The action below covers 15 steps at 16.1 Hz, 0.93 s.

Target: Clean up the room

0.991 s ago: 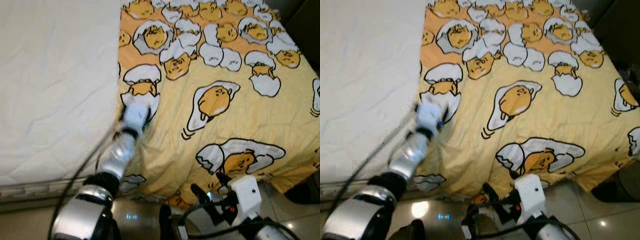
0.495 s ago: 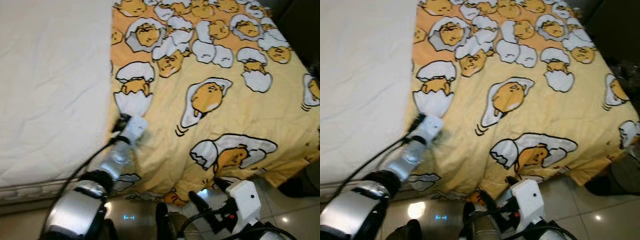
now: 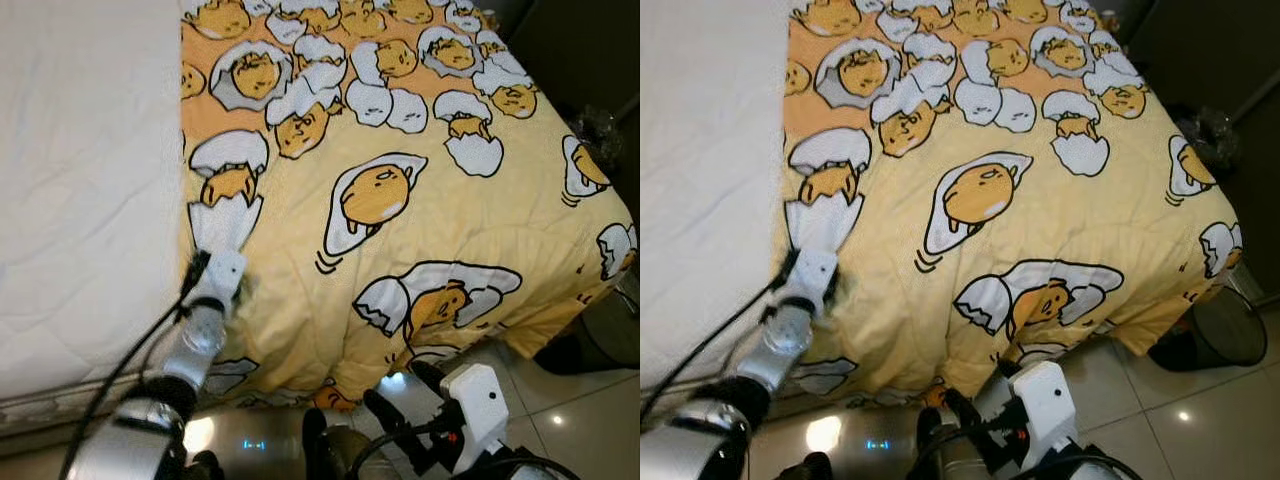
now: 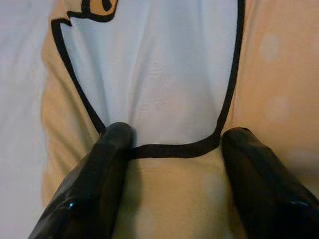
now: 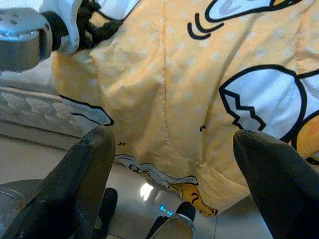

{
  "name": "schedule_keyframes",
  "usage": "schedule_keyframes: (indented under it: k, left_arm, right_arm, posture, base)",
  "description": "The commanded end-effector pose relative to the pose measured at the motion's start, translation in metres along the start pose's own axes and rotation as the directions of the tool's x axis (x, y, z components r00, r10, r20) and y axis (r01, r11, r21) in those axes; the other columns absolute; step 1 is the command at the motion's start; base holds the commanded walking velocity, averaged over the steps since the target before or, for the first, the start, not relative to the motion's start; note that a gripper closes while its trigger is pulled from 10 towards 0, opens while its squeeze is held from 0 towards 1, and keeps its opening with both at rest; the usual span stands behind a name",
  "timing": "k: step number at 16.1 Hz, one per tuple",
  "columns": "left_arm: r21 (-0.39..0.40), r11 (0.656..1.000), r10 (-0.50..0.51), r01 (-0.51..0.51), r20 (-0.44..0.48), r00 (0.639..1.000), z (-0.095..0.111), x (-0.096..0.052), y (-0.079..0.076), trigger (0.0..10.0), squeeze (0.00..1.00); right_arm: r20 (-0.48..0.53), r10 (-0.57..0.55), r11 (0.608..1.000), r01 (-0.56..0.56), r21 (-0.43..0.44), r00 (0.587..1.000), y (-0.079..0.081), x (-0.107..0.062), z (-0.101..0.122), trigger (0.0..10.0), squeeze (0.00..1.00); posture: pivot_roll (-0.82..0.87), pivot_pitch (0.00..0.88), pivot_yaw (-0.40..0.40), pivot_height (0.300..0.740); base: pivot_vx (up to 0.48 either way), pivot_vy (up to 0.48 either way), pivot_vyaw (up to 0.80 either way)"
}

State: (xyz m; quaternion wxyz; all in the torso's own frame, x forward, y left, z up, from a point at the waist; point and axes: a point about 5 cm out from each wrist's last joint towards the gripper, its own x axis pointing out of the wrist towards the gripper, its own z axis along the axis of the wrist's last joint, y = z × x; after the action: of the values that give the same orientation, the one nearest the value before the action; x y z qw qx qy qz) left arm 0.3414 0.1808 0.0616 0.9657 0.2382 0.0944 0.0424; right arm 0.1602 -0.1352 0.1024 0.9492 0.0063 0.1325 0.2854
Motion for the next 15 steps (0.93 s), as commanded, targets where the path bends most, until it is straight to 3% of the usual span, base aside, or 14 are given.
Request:
schedule_keyframes:
  k: [1, 4, 5, 7, 8, 9, 10, 11, 13, 15]
  left_arm:
    - [0.035, 0.997, -0.055, 0.075, -0.4, 0.915, -0.099, -0.052, -0.009, 10.0, 0.0]
    - [0.128, 0.992, 0.058, 0.002, -0.461, 0.885, -0.121, -0.062, 0.026, 10.0, 0.0]
    - [0.199, 0.978, 0.143, -0.055, -0.456, 0.878, -0.125, -0.061, 0.055, 10.0, 0.0]
    - [0.243, 0.964, 0.208, -0.111, -0.422, 0.882, -0.122, -0.058, 0.082, 10.0, 0.0]
    - [0.243, 0.963, 0.21, -0.115, -0.414, 0.886, -0.12, -0.057, 0.084, 10.0, 0.0]
    - [0.15, 0.982, 0.164, -0.118, -0.346, 0.924, -0.11, -0.051, 0.08, 10.0, 0.0]
    - [0.165, 0.982, 0.138, -0.094, -0.284, 0.949, -0.101, -0.047, 0.072, 10.0, 0.0]
    - [0.043, 0.998, 0.056, -0.048, -0.197, 0.979, -0.083, -0.039, 0.047, 10.0, 0.0]
    - [-0.046, 0.999, -0.012, 0.008, -0.086, 0.996, -0.057, -0.029, 0.028, 10.0, 0.0]
    - [-0.172, 0.98, -0.093, 0.104, 0.073, 0.993, -0.02, -0.02, 0.012, 10.0, 0.0]
  right_arm:
    - [-0.041, -0.021, 1.0, 0.021, 0.021, 0.999, -0.004, -0.005, -0.008, 10.0, 0.0]
    - [-0.038, -0.033, 0.999, 0.034, 0.025, 0.999, -0.006, -0.003, -0.009, 10.0, 0.0]
    - [-0.026, -0.049, 0.998, 0.05, 0.026, 0.998, -0.009, 0.0, -0.008, 10.0, 0.0]
    - [0.0, -0.058, 0.998, 0.058, 0.022, 0.998, -0.014, 0.008, -0.006, 10.0, 0.0]
    - [0.005, -0.059, 0.998, 0.059, 0.022, 0.998, -0.015, 0.011, -0.006, 10.0, 0.0]
    - [0.052, -0.057, 0.998, 0.056, 0.019, 0.997, -0.017, 0.019, 0.003, 10.0, 0.0]
    - [0.077, -0.051, 0.999, 0.05, 0.015, 0.996, -0.02, 0.028, 0.006, 10.0, 0.0]
    - [0.087, -0.052, 0.999, 0.051, 0.008, 0.995, -0.027, 0.042, 0.005, 10.0, 0.0]
    - [0.101, -0.074, 0.997, 0.073, 0.016, 0.992, -0.036, 0.057, 0.004, 10.0, 0.0]
    - [0.14, -0.195, 0.978, 0.183, 0.095, 0.971, -0.057, 0.071, 0.01, 10.0, 0.0]
  posture:
    - [-0.18, 0.318, -0.157, 0.731]
    - [-0.18, 0.294, -0.143, 0.731]
    - [-0.16, 0.282, -0.135, 0.731]
    - [-0.14, 0.255, -0.119, 0.731]
    - [-0.13, 0.238, -0.109, 0.731]
    - [-0.11, 0.213, -0.095, 0.731]
    - [-0.09, 0.179, -0.079, 0.731]
    - [-0.04, 0.113, -0.052, 0.731]
    - [0.01, 0.024, -0.002, 0.731]
    - [0.05, 0.0, 0.026, 0.731]
  base:
    - [0.0, 0.0, 0.0]
    - [0.0, 0.0, 0.0]
    - [0.0, 0.0, 0.0]
    - [0.0, 0.0, 0.0]
    - [0.0, 0.0, 0.0]
    - [0.0, 0.0, 0.0]
    - [0.0, 0.0, 0.0]
    - [0.0, 0.0, 0.0]
    - [0.0, 0.0, 0.0]
    - [0.0, 0.0, 0.0]
